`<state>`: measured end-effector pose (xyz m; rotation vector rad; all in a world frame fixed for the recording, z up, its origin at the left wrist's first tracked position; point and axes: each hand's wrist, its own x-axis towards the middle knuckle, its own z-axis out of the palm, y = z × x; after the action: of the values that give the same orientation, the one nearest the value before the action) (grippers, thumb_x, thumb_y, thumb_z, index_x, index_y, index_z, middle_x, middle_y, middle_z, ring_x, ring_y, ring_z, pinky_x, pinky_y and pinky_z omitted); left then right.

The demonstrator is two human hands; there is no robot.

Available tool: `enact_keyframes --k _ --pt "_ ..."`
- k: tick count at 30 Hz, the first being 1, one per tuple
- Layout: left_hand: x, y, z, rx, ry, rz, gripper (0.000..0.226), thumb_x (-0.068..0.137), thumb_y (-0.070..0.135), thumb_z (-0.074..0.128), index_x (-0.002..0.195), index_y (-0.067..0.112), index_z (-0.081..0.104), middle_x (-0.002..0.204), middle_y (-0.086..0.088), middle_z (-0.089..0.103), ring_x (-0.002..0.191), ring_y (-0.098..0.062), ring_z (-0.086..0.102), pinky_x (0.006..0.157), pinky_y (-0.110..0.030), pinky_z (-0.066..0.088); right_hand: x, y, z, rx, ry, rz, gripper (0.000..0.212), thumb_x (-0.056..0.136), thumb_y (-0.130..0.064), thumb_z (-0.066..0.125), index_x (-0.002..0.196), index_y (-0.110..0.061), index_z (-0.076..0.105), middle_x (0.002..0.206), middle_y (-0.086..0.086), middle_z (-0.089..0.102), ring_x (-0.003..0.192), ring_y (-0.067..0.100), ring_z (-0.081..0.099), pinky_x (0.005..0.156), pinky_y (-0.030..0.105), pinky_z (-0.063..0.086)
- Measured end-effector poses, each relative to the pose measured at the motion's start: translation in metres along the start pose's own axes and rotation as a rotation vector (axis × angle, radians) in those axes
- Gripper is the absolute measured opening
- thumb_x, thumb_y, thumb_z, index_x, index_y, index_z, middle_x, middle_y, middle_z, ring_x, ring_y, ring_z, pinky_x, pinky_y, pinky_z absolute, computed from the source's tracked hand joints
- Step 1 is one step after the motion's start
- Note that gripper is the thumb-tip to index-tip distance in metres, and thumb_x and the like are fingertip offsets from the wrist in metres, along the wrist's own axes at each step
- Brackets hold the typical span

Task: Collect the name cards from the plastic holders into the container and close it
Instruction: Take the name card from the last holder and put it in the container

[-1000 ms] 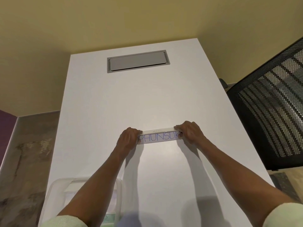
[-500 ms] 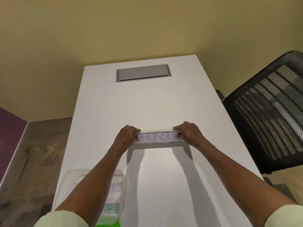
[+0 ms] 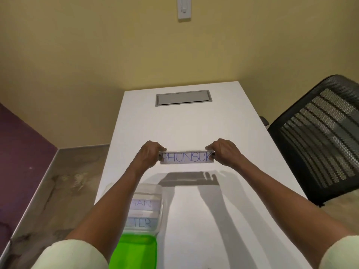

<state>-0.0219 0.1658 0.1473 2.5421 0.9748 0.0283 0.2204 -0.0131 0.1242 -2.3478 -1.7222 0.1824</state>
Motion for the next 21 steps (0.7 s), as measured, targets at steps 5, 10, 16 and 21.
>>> enact_keyframes --k 5,10,16,21 --pt "-0.030 -0.014 -0.014 0.006 0.036 -0.055 0.040 0.084 -0.004 0.062 0.122 0.006 0.065 0.111 -0.013 0.073 0.114 -0.026 0.061 0.092 -0.032 0.050 -0.009 -0.039 -0.011 -0.063 -0.047 -0.017 0.030 0.077 -0.020 0.070 0.107 -0.013 0.071 0.100 0.012 0.072 0.099 0.033 0.060 0.078 0.039 0.050" --pt "-0.059 -0.033 -0.026 0.035 0.031 -0.100 0.040 0.082 -0.004 0.065 0.122 0.007 0.066 0.110 -0.012 0.073 0.115 -0.026 0.061 0.092 -0.035 0.051 -0.019 -0.075 -0.013 -0.122 -0.061 -0.088 0.028 0.075 -0.021 0.066 0.100 -0.010 0.071 0.094 0.013 0.072 0.094 0.033 0.060 0.074 0.039 0.052" --pt "-0.095 -0.062 -0.033 -0.029 0.058 -0.227 0.038 0.083 -0.007 0.059 0.116 0.009 0.069 0.096 -0.008 0.076 0.097 -0.020 0.069 0.089 -0.035 0.053 -0.032 -0.122 -0.010 -0.143 -0.090 -0.183 0.009 0.069 -0.016 0.063 0.070 -0.008 0.060 0.069 0.016 0.064 0.066 0.033 0.045 0.049 0.029 0.028" --pt "-0.122 -0.084 -0.038 -0.110 0.068 -0.346 0.028 0.086 -0.001 0.059 0.108 0.012 0.072 0.093 -0.005 0.071 0.077 -0.018 0.065 0.074 -0.033 0.053 -0.040 -0.157 -0.001 -0.126 -0.118 -0.233 0.015 0.068 -0.014 0.061 0.060 -0.014 0.048 0.065 0.017 0.061 0.062 0.032 0.041 0.046 0.027 0.023"
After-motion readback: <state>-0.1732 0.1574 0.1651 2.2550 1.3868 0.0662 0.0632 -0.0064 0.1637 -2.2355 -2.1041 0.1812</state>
